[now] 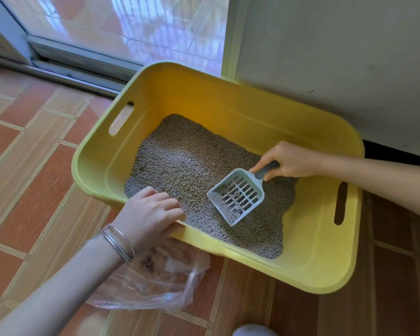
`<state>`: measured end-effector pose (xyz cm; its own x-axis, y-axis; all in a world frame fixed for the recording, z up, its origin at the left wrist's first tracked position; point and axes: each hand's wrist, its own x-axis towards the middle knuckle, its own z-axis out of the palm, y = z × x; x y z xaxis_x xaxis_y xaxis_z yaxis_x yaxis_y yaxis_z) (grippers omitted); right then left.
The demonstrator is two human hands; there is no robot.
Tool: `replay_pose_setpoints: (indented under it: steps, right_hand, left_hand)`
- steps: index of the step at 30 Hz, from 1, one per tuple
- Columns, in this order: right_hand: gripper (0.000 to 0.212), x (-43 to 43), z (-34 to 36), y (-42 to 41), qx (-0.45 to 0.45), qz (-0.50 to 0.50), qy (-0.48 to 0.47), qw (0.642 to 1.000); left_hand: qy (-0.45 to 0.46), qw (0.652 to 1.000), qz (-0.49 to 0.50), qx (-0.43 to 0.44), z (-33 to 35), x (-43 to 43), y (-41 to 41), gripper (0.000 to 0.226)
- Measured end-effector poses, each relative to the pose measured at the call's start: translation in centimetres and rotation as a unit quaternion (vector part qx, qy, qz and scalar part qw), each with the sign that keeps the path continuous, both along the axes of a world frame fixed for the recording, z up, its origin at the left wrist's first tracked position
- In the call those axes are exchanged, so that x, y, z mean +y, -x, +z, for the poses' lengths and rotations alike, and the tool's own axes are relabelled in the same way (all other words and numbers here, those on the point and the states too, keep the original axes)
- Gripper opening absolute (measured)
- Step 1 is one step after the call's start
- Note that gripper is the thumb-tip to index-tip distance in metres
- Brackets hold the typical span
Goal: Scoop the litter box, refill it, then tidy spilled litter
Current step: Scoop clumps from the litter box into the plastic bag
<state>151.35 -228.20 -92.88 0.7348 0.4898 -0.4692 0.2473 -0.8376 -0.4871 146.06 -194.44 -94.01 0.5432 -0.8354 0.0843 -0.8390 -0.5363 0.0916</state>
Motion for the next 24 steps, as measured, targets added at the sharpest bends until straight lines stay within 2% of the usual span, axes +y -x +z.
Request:
replay_pose_setpoints:
  steps: [9, 14, 24]
  right_hand:
    - [0.037, 0.8, 1.5, 1.1, -0.037, -0.062, -0.041, 0.997]
    - [0.036, 1.2, 1.9, 1.6, -0.038, -0.049, -0.032, 0.998]
    - [0.037, 2.5, 2.8, 2.7, -0.063, -0.041, -0.042, 0.996]
  left_hand:
    - [-0.004, 1.0, 0.028, -0.006, 0.4, 1.4, 0.0, 0.028]
    - [-0.017, 0.999, 0.029, -0.005, 0.6, 2.1, 0.3, 0.019]
    - [-0.015, 0.999, 0.027, 0.008, 0.9, 3.3, 1.1, 0.026]
